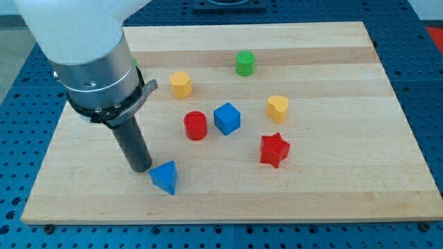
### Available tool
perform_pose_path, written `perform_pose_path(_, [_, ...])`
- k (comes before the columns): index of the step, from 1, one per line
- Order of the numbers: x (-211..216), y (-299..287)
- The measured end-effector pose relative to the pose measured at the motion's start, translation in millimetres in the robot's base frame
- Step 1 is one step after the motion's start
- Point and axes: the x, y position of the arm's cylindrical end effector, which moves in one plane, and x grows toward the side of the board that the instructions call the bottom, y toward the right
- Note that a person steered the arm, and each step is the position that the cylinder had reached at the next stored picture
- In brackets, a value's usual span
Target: Move your arm towards red circle
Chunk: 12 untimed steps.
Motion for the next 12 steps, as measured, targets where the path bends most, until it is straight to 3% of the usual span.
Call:
perform_pose_path(5, [-17.3, -49.9])
perform_pose_path(7, [-76.9, -60.5])
perform_pose_path(8, [-85.9, -60.5])
perform_pose_path(9, [-89.3, -53.7])
perform_pose_path(11, [-98.5, 50.2])
perform_pose_path(12, [-116.8, 58.8])
